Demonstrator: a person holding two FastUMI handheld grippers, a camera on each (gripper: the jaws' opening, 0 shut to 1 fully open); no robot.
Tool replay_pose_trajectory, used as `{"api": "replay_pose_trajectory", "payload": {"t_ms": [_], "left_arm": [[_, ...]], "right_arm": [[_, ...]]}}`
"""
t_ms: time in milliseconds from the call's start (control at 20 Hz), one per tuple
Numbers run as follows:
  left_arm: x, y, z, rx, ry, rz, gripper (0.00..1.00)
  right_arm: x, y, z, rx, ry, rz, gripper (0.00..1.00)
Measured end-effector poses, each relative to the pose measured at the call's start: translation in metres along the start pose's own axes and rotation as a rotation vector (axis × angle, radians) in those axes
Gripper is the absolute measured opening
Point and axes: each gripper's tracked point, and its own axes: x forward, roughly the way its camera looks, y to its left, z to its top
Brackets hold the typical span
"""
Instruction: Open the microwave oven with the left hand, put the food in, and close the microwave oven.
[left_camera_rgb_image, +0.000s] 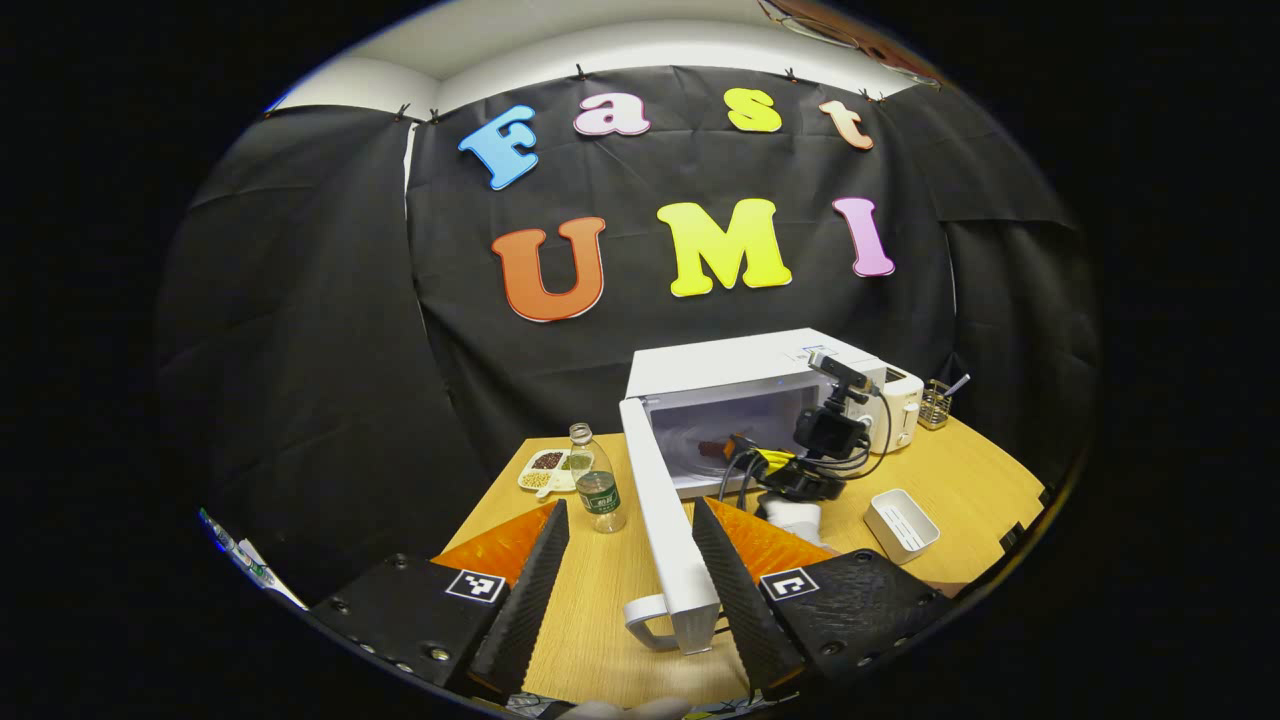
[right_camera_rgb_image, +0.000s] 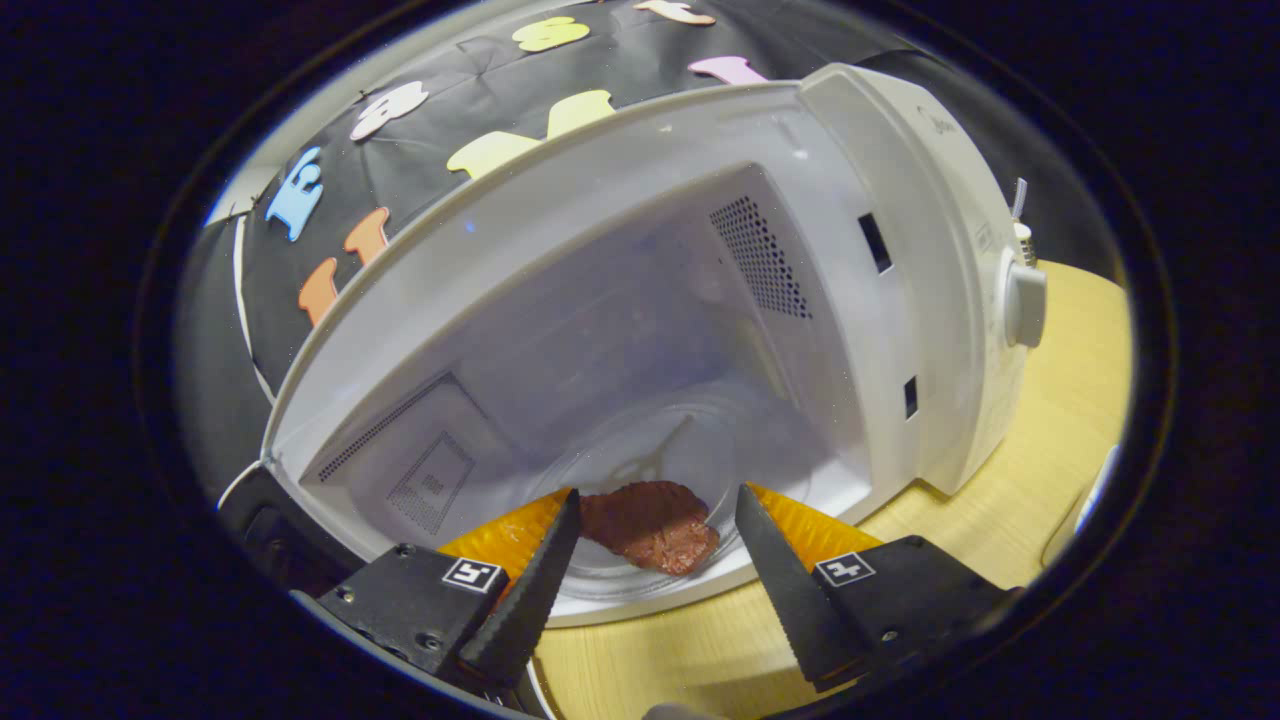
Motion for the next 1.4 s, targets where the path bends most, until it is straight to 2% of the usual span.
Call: {"api": "replay_pose_trajectory", "payload": {"t_ms": [100, 150, 200, 350, 400, 450, 600, 650, 700, 750, 800, 950, 1000, 1150, 1300, 1350, 1400], "left_arm": [[0.000, 0.007, 0.005, -0.003, -0.021, 0.008, 0.77], [0.001, 0.011, 0.006, -0.009, -0.027, 0.007, 0.78], [0.002, 0.015, 0.004, -0.022, -0.026, 0.007, 0.77], [0.004, 0.041, -0.002, -0.032, -0.023, 0.040, 0.77], [0.004, 0.051, -0.003, -0.030, -0.030, 0.058, 0.77], [0.005, 0.060, -0.006, -0.027, -0.033, 0.072, 0.77], [0.008, 0.081, -0.025, -0.033, -0.016, 0.106, 0.77], [0.009, 0.078, -0.033, -0.052, -0.004, 0.073, 0.78], [0.010, 0.079, -0.041, -0.061, 0.008, 0.068, 0.60], [0.012, 0.076, -0.054, -0.070, 0.022, 0.051, 0.53], [0.013, 0.076, -0.061, -0.070, 0.028, 0.048, 0.52], [0.025, 0.086, -0.085, -0.059, 0.001, 0.095, 0.10], [0.023, 0.080, -0.100, -0.075, 0.023, 0.076, 0.00], [0.037, 0.063, -0.130, -0.107, 0.054, 0.043, 0.00], [0.044, 0.042, -0.137, -0.104, 0.069, 0.008, 0.00], [0.045, 0.034, -0.135, -0.094, 0.066, -0.004, 0.00], [0.046, 0.028, -0.135, -0.084, 0.068, -0.011, 0.00]], "right_arm": [[-0.032, 0.000, 0.002, -0.048, 0.055, 0.045, 0.99], [-0.050, -0.006, 0.004, -0.104, 0.082, 0.048, 0.89], [-0.071, -0.016, 0.008, -0.168, 0.102, 0.042, 1.00], [-0.137, -0.046, 0.029, -0.337, 0.153, 0.042, 1.00], [-0.157, -0.055, 0.035, -0.380, 0.171, 0.050, 0.90], [-0.177, -0.069, 0.046, -0.420, 0.178, 0.035, 1.00], [-0.233, -0.104, 0.081, -0.445, 0.185, 0.003, 1.00], [-0.250, -0.113, 0.089, -0.446, 0.187, -0.018, 1.00], [-0.267, -0.119, 0.095, -0.442, 0.198, -0.025, 1.00], [-0.285, -0.124, 0.102, -0.439, 0.205, -0.025, 0.91], [-0.299, -0.128, 0.111, -0.447, 0.191, -0.032, 1.00], [-0.334, -0.133, 0.124, -0.423, 0.180, -0.034, 1.00], [-0.342, -0.138, 0.124, -0.421, 0.192, -0.038, 1.00], [-0.363, -0.147, 0.140, -0.432, 0.186, -0.054, 1.00], [-0.370, -0.146, 0.160, -0.456, 0.155, -0.053, 1.00], [-0.371, -0.145, 0.165, -0.456, 0.146, -0.047, 0.91], [-0.371, -0.144, 0.170, -0.453, 0.138, -0.042, 1.00]]}}
